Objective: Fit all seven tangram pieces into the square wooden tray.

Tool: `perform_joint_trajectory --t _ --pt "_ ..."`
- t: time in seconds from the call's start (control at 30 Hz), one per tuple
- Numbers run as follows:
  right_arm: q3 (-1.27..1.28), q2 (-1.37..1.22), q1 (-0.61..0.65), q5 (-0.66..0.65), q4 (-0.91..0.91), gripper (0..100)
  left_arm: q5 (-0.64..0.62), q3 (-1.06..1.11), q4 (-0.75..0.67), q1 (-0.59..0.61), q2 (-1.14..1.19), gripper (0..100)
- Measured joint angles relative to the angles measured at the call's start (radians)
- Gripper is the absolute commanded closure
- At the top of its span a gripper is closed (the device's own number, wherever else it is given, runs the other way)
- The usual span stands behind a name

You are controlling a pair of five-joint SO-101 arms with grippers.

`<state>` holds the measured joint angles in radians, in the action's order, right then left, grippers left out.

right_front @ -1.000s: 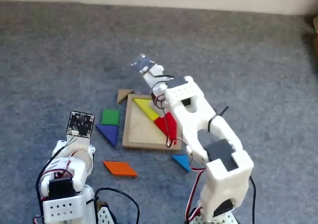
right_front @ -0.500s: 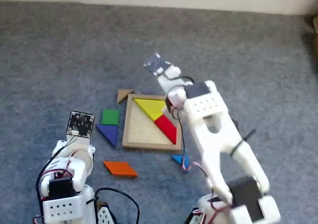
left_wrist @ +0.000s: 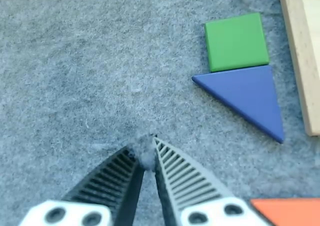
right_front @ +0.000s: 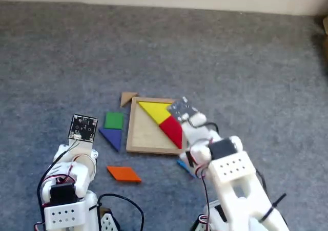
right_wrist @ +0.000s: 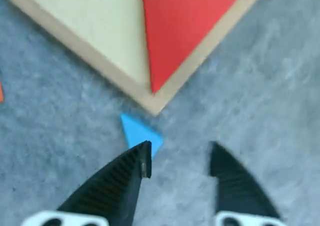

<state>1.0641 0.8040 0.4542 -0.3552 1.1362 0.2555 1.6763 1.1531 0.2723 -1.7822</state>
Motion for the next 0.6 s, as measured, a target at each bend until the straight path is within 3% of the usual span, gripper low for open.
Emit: perform_joint_trajectory --t 0.3,0.6 --pt "0.210 0.083 0.150 0.020 -0.044 73.2 0.000 0.000 0.000 0.000 0.000 99" --pt "0.338 0.083 0.160 0.020 -0.253 73.2 0.000 0.000 0.000 0.000 0.000 99"
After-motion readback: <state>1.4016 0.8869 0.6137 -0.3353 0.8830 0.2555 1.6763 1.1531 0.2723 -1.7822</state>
